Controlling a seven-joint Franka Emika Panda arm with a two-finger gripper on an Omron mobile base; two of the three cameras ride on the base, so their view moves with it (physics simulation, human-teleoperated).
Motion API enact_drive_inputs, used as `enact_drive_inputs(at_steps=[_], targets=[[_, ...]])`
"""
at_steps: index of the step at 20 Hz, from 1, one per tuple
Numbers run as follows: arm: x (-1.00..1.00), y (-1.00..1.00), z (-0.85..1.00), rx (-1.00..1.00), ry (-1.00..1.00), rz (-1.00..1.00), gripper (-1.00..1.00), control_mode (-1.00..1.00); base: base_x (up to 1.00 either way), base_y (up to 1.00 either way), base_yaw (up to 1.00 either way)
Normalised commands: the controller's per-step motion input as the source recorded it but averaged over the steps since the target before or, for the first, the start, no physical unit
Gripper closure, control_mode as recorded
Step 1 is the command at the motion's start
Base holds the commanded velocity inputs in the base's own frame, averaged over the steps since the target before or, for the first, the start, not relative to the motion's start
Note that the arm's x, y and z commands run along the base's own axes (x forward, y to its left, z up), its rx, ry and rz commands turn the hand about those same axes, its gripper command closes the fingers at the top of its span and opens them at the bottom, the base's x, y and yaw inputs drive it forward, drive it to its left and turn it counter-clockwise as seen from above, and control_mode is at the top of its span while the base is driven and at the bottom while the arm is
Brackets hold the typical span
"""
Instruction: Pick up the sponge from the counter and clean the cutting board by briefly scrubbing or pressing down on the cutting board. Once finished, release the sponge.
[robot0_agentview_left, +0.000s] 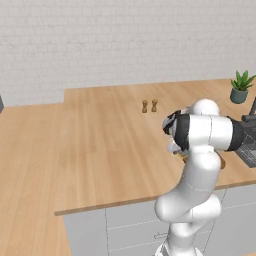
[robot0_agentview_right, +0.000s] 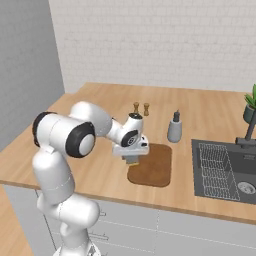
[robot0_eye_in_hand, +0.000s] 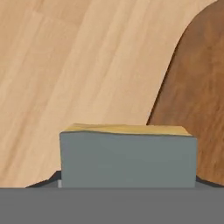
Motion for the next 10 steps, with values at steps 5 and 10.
enact_drive_inputs(at_steps=[5, 10], targets=[[0.0, 1.0, 0.01, 0.0, 0.39, 0.22, 1.0, -1.0, 0.0, 0.0, 0.0], [0.0, 0.16, 0.68, 0.05, -0.09, 0.14, 1.0, -1.0, 0.0, 0.0, 0.0]])
